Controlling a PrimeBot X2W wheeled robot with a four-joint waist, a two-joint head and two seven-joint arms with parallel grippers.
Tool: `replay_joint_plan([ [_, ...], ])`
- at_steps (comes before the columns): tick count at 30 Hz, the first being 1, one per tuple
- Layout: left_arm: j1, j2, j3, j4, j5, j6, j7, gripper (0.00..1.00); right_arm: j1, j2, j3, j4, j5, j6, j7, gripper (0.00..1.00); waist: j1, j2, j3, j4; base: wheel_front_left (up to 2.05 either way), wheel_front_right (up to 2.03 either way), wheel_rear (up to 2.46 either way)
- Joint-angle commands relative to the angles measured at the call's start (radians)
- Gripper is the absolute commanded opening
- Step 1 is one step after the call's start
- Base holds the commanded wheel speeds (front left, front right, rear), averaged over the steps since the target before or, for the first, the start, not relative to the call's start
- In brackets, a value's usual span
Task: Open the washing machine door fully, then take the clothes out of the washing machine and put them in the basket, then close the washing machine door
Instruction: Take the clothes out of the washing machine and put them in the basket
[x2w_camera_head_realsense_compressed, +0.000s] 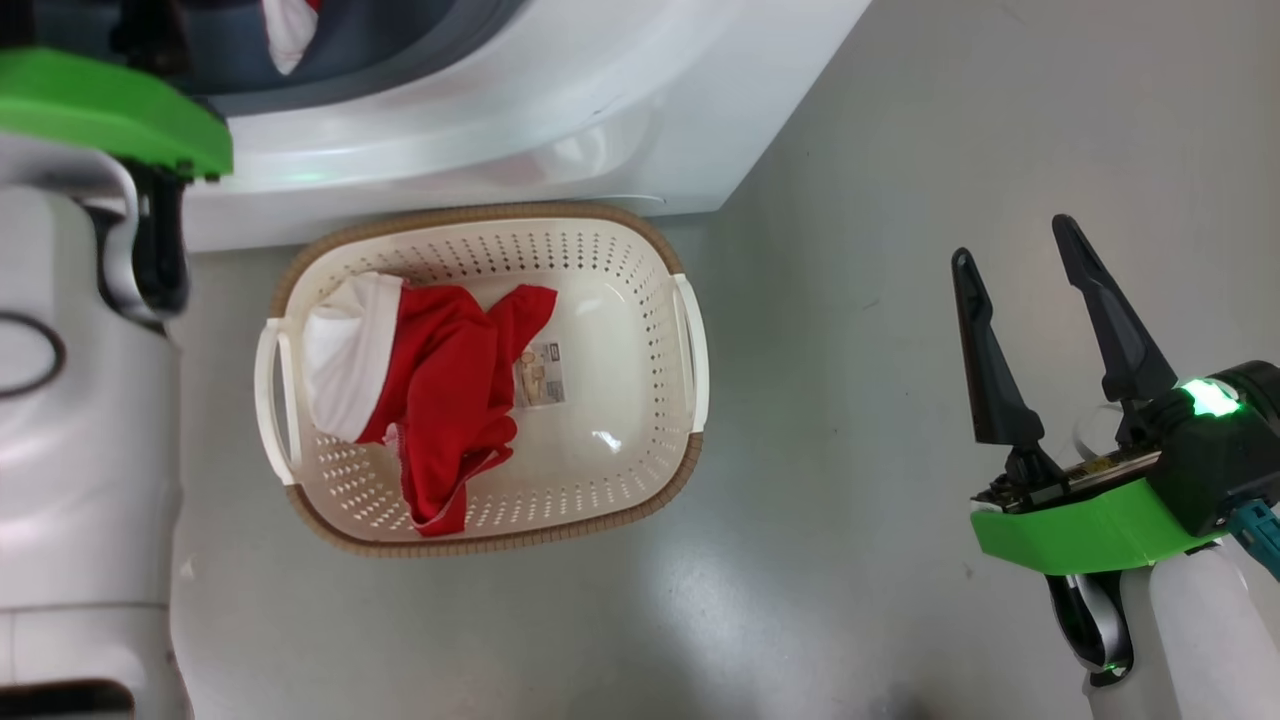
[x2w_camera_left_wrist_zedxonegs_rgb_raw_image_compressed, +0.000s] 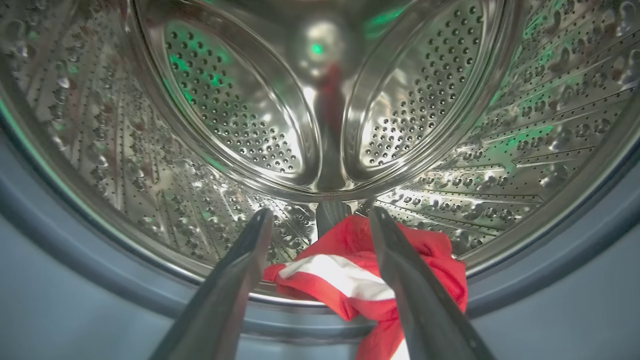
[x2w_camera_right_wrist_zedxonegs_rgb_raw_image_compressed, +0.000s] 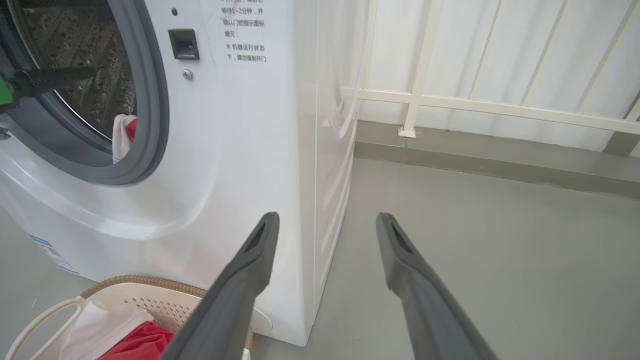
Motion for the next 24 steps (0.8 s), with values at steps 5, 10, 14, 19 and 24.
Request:
replay_joint_plan([
  [5,-0.089,0.038,0.006,0.045,-0.042,-0.032,0.073,1.0,-0.014,-0.004,0.036,-0.02,-0.01,0.005,-0.006,1.0,0.0,-0.0001,0.02,-0.01,0.0,0.0,0.0],
  [10,-0.142,0.031,0.001,0.078,-0.081,-0.049,0.151,1.0,-0.021,-0.004,0.042,-0.019,-0.009,0.005,-0.006,1.0,0.0,-0.0001,0.028,-0.012,0.0,0.0,0.0],
  [14,-0.181,0.021,-0.018,0.11,-0.11,-0.058,0.257,1.0,-0.028,-0.004,0.041,-0.013,-0.009,0.005,-0.006,1.0,0.0,-0.0001,0.035,-0.013,0.0,0.0,0.0],
  [19,-0.207,0.03,-0.051,0.141,-0.103,-0.059,0.358,1.0,-0.038,-0.004,0.043,-0.008,-0.003,0.005,-0.006,1.0,0.0,-0.0001,0.042,-0.019,0.0,0.0,0.0],
  [24,-0.216,0.05,-0.08,0.163,-0.077,-0.036,0.41,1.0,-0.045,-0.004,0.05,-0.006,0.01,0.005,-0.006,1.0,0.0,-0.0001,0.049,-0.028,0.0,0.0,0.0],
])
